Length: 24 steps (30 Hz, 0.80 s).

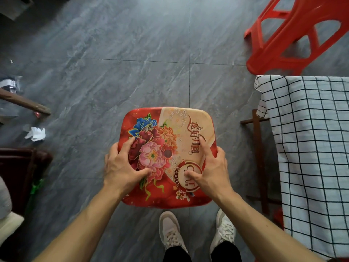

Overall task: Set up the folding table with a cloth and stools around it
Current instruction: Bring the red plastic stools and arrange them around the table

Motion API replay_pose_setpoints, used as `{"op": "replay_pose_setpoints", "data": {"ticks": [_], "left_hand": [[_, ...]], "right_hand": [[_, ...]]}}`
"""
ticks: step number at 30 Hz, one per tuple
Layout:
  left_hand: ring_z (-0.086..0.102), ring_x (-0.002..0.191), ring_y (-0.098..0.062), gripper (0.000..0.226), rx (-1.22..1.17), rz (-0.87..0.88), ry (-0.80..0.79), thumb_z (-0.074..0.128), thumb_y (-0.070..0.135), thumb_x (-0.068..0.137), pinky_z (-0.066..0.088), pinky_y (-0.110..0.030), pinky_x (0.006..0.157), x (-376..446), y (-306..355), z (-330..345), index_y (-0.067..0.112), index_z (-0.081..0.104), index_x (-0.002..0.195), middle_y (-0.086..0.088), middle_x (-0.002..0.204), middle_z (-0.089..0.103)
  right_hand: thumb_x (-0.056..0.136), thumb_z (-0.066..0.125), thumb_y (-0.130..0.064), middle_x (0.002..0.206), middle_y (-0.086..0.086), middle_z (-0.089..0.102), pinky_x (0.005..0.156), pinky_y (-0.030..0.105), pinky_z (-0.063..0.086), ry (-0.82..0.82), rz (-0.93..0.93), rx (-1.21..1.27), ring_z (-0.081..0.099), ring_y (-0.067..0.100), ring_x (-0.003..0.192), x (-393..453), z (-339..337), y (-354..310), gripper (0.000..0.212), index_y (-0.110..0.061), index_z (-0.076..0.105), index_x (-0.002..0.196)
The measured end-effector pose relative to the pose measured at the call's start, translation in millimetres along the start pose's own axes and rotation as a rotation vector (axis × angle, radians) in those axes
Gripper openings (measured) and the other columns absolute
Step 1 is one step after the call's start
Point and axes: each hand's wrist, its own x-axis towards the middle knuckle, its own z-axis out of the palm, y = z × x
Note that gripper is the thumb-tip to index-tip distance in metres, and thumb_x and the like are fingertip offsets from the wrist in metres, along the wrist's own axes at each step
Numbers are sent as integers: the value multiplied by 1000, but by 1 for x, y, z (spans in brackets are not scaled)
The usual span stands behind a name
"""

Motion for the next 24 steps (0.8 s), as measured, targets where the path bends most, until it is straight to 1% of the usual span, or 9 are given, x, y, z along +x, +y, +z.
{"op": "replay_pose_setpoints", "data": {"ticks": [2, 5, 7, 9, 12, 16, 19, 21, 24], "left_hand": [[42, 125, -32, 112, 4, -15, -10, 88, 54, 49, 45, -50, 99, 1, 0, 0, 41, 31, 145, -5, 140, 39], [40, 127, -34, 113, 71, -80, -17, 87, 58, 50, 44, -50, 99, 1, 3, 0, 45, 26, 145, -7, 142, 38], [42, 127, -36, 114, 83, -122, -33, 87, 57, 52, 43, -49, 101, -1, 8, -1, 46, 23, 146, -11, 141, 38], [45, 124, -35, 114, 55, -123, -38, 87, 56, 53, 44, -48, 101, -3, 7, -1, 45, 23, 147, -12, 137, 41], [48, 121, -35, 115, 38, -119, -29, 88, 56, 50, 46, -48, 98, -3, -4, -5, 45, 25, 146, -13, 132, 44], [46, 123, -35, 115, 42, -108, -35, 88, 56, 51, 45, -49, 99, -6, -13, -8, 44, 25, 146, -13, 134, 43], [42, 126, -35, 112, 62, -127, -53, 86, 56, 55, 43, -49, 101, -5, -8, -8, 42, 24, 147, -12, 138, 39], [37, 129, -34, 102, 120, -131, -61, 80, 58, 64, 40, -49, 103, -8, -2, -12, 39, 26, 148, -10, 144, 35], [35, 131, -33, 83, 159, -104, -42, 71, 59, 74, 39, -49, 105, -12, 11, -24, 33, 35, 145, -9, 149, 34]], "right_hand": [[68, 84, -44, 146, 8, 21, 109, 50, 39, 8, 4, 9, 32, 29, 132, 0, 1, 0, 110, -53, 7, 146], [63, 87, -45, 152, 11, 12, 111, 53, 35, 50, 63, 45, 25, 35, 140, -2, 3, 2, 120, -52, 3, 148], [65, 86, -44, 143, 10, 24, 110, 51, 38, 46, 63, 85, 34, 32, 134, -3, 5, 4, 120, -49, 3, 150], [66, 85, -43, 136, 8, 30, 109, 49, 40, 32, 45, 86, 38, 29, 129, -5, 7, 4, 119, -47, 2, 151], [65, 86, -42, 136, 7, 30, 111, 46, 38, 5, 22, 81, 37, 27, 129, -9, 12, 1, 120, -47, 3, 151], [65, 87, -42, 138, 7, 28, 112, 44, 36, -14, 8, 78, 36, 27, 131, -12, 15, 1, 119, -47, 5, 151], [66, 87, -41, 143, 9, 24, 109, 50, 40, -37, 17, 97, 37, 31, 133, -9, 9, 4, 113, -48, 9, 149], [71, 82, -45, 146, 11, 23, 107, 52, 42, -26, 16, 88, 36, 33, 134, -10, -2, 2, 105, -44, 12, 150], [82, 68, -54, 140, 12, 33, 106, 48, 43, 52, -9, 0, 40, 30, 129, -13, -28, -8, 89, -34, 17, 152]]}}
